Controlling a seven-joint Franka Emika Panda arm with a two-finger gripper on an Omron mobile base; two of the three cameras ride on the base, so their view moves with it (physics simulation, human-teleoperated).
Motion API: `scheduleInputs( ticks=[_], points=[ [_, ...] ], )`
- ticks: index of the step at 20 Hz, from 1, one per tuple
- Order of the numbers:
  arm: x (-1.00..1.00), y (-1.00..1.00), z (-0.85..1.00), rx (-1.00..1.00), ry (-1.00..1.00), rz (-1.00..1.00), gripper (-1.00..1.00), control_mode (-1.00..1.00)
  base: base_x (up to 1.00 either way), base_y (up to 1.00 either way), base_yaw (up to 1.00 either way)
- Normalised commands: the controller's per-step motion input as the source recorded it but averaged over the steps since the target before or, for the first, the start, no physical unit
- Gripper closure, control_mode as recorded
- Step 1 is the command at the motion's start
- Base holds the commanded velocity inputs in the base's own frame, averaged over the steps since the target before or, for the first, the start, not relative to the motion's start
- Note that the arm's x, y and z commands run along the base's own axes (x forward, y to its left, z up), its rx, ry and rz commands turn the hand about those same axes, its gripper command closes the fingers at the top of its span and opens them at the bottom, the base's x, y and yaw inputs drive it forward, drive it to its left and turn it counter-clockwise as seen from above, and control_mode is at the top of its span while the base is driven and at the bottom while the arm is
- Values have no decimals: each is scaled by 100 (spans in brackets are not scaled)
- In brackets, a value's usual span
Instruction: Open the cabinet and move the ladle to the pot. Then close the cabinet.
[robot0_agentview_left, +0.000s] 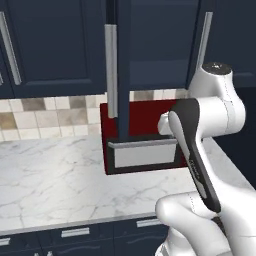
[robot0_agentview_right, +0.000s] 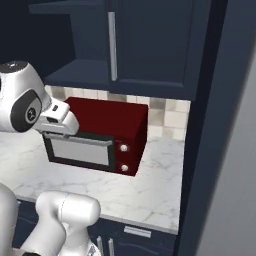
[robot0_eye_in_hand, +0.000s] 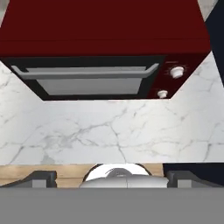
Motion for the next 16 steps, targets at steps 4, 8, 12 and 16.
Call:
scheduleInputs(
  ticks=[4, 8, 12, 16],
  points=[
    [-12, 9, 10, 7, 1, -1, -100, -100, 0, 0, 0],
    [-87, 35, 18, 0, -26, -8, -100, -100, 0, 0, 0],
    [-74, 57, 26, -5, -29, -15, -100, -100, 0, 0, 0],
    [-53, 76, 18, -11, -30, -12, -100, -100, 0, 0, 0]
  ],
)
